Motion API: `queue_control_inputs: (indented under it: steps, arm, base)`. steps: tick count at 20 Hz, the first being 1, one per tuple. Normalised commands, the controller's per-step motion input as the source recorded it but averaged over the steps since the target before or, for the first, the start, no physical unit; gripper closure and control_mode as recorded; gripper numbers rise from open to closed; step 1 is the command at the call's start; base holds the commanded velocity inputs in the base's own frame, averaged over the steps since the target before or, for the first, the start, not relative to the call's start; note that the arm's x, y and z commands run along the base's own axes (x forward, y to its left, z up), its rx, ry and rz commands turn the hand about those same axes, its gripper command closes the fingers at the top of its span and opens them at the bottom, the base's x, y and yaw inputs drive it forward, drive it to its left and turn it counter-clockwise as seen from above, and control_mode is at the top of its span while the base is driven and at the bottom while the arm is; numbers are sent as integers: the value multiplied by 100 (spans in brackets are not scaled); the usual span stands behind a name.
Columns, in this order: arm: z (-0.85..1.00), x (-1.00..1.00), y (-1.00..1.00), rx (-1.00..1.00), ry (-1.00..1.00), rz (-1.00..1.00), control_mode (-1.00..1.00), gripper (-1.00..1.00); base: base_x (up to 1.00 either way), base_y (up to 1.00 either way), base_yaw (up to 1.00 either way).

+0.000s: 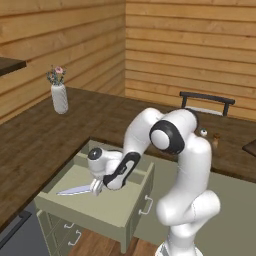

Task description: Pick up the knife from the drawer and place it on the cutting board. Then place the meat from the plate to the cutting board.

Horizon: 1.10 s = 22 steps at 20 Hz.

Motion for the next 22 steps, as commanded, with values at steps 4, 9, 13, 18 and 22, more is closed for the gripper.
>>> queue_control_inputs:
  steps: [4, 9, 13, 18, 22]
  arm:
    - [-32, 18, 0, -12, 0, 8, -100, -100]
    - [-23, 30, -4, -3, 0, 14, -100, -100]
    - [-1, 50, 0, 0, 0, 22, -100, -100]
    - [-6, 53, 0, 0, 8, 20, -100, -100]
    - [-24, 44, 0, 0, 31, 5, -100, -100]
  base:
    - [0, 0, 0]
    - [0, 0, 0]
    - [0, 0, 0]
    - [0, 0, 0]
    - [0, 0, 0]
